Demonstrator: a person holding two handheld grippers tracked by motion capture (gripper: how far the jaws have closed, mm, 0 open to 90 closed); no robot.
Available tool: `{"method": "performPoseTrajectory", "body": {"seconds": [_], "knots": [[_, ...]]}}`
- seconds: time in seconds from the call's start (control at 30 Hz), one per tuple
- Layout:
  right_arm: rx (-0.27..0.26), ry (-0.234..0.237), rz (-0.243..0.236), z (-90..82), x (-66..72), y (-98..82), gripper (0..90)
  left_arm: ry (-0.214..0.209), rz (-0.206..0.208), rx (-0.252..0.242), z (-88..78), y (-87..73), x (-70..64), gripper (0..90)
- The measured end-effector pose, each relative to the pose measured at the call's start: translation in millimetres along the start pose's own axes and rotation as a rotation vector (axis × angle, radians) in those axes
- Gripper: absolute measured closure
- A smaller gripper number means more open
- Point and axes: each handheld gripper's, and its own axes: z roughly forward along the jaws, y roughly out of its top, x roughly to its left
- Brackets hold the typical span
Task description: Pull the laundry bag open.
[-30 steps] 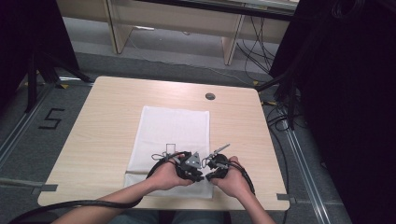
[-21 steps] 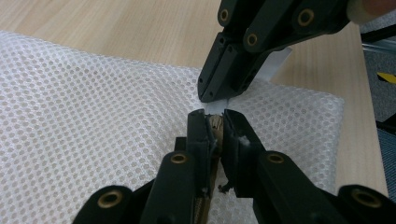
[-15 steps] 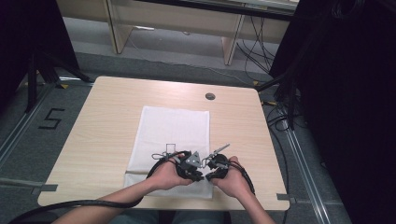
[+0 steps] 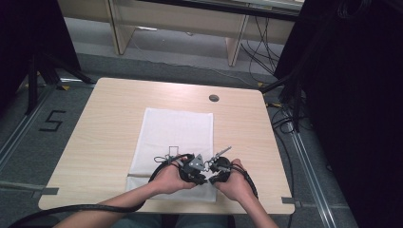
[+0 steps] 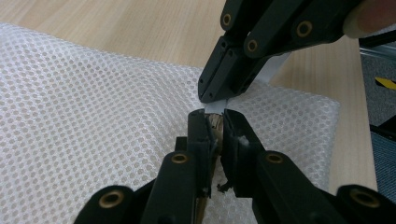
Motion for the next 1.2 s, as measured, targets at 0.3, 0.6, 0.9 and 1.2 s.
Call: {"method": "performPoseTrajectory", "body": {"seconds": [0.3,0.6,0.9,1.2], "knots": [[0.012,-0.01,-0.007,0.1,0.9,1.7,90.0,-0.003,-0.006,-0.005,-3.5,-1.1,-2.7,87.3],[0.001,0.001,-0.006,0.1,-0.4,0.1,90.0,-0.006,-0.01,-0.002,-7.6,-2.0,-2.1,87.4],[0.005,-0.009,-0.002,0.6,-0.6,-0.7,90.0,-0.004,-0.004,-0.002,-8.9,-1.8,-2.6,87.4],[-0.001,0.005,0.0,-0.2,-1.1,-0.3,90.0,0.003,0.005,0.007,-15.3,-3.6,-2.1,87.4]]}}
